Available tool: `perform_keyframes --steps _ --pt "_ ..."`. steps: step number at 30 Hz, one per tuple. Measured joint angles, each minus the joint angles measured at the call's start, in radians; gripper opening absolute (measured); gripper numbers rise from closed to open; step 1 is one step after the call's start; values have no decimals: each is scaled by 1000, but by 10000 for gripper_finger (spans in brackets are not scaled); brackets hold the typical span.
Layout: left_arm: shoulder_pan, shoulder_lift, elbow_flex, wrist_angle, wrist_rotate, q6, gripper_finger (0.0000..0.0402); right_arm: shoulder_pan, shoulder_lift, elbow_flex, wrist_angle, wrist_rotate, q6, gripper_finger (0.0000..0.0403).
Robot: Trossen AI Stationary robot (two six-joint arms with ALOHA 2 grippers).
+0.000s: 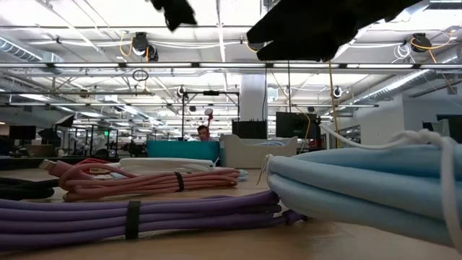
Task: Pick & Place USB Port
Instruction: Put the blue hdmi cable into the gray bin
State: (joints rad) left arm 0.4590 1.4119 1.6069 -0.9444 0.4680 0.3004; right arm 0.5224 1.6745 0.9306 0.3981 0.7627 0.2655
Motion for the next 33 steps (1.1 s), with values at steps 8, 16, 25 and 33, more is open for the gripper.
perform_keyframes --steps 8,16,25,33 --pt "-402 -161 -226 -21 -400 -161 154 -41 0 0 -19 -58 64 283" --pt "-644 -292 -680 286 -640 -428 154 -101 0 0 -111 -59 133 283" --pt "-727 -362 -979 693 -672 -517 154 -217 0 0 -186 -169 275 283" --pt "-764 -357 -1020 703 -671 -509 154 -228 9 0 -200 -212 298 283"
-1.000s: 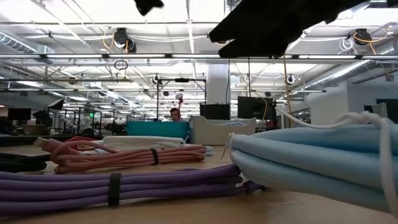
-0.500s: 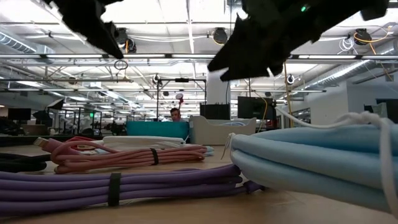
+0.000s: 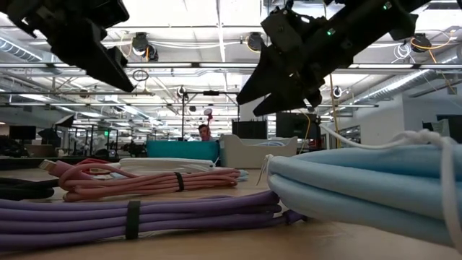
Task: Pick & Place USB Port
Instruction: Put the blue hdmi cable into the gray bin
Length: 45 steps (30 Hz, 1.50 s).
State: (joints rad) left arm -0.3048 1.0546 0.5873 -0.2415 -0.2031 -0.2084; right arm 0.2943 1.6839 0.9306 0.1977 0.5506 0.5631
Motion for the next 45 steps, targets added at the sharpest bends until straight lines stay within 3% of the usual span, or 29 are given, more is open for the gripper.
perform_keyframes --steps 4,7,10,13,15,19,22,25,30,39,42,45 --pt "-17 0 0 10 -7 13 154 16 0 0 7 -115 -52 283" --pt "-24 0 0 10 -8 20 154 69 0 0 -13 -286 -53 283" --pt "-31 0 0 8 -8 26 154 155 0 0 -60 -420 20 283" --pt "-35 0 0 8 -8 46 154 257 0 0 -123 -472 156 283" --pt "-35 0 0 8 -11 49 154 321 0 0 -145 -464 259 283" --pt "-34 0 0 9 -32 49 154 413 0 0 -171 -302 448 283" --pt "-34 0 0 11 -33 49 154 446 0 0 -174 -151 498 283" --pt "-36 0 0 12 -32 48 154 460 0 0 -225 -74 539 283" --pt "-61 0 0 11 -15 45 154 443 61 0 -320 -109 639 283" --pt "-93 0 1 7 -45 50 154 403 185 6 -167 -208 634 278" --pt "-93 0 1 7 -61 49 154 403 185 5 -168 -214 635 253" --pt "-93 0 1 7 -65 49 154 406 186 4 -186 -207 636 200"
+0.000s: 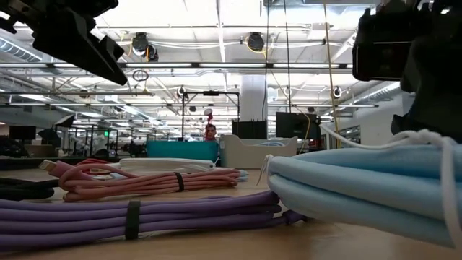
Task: Pick & Place USB Port
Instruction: Put the blue hdmi cable into the gray bin
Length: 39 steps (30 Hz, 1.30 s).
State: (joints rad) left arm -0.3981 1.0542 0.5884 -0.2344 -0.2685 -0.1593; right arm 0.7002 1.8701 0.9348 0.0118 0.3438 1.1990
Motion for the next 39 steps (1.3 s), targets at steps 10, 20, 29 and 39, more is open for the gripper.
perform_keyframes --steps 10,20,29,39 --pt "0 0 0 0 -3 0 154 1 3 -1 -38 -5 -13 17" --pt "0 0 0 1 -24 5 154 -20 -125 -6 -162 204 -174 7" --pt "7 0 -83 126 -39 7 154 -83 -343 119 -523 647 -354 7" --pt "38 0 -116 163 -41 -20 154 -347 -548 180 -373 1128 -911 7"
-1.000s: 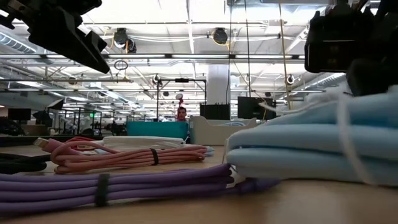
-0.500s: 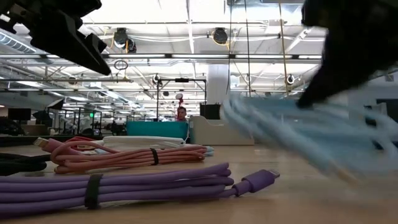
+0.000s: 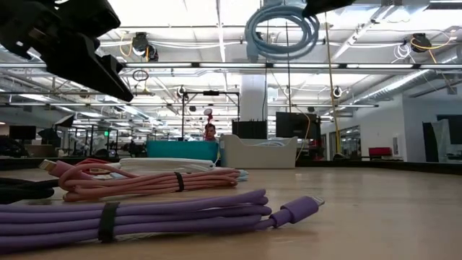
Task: Pick & Place USB Port
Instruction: Put the blue hdmi cable into the gray bin
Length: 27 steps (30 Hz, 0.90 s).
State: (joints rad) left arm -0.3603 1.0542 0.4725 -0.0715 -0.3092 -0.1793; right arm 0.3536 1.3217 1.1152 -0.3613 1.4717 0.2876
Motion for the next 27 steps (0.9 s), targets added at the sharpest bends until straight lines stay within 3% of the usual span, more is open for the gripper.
perform_keyframes --steps 4,8,13,20,27 --pt "0 0 0 2 -7 -2 154 -177 -36 0 146 -14 -13 7" --pt "-1 0 0 1 -7 -6 154 -332 3 -5 271 -93 1 7" --pt "-15 0 0 3 -7 -14 154 -484 136 -36 327 -343 158 7" --pt "-55 0 0 21 -7 -14 154 -573 369 -39 344 -406 315 7" --pt "-61 0 0 22 -13 1 154 -588 434 -39 335 -404 363 6"
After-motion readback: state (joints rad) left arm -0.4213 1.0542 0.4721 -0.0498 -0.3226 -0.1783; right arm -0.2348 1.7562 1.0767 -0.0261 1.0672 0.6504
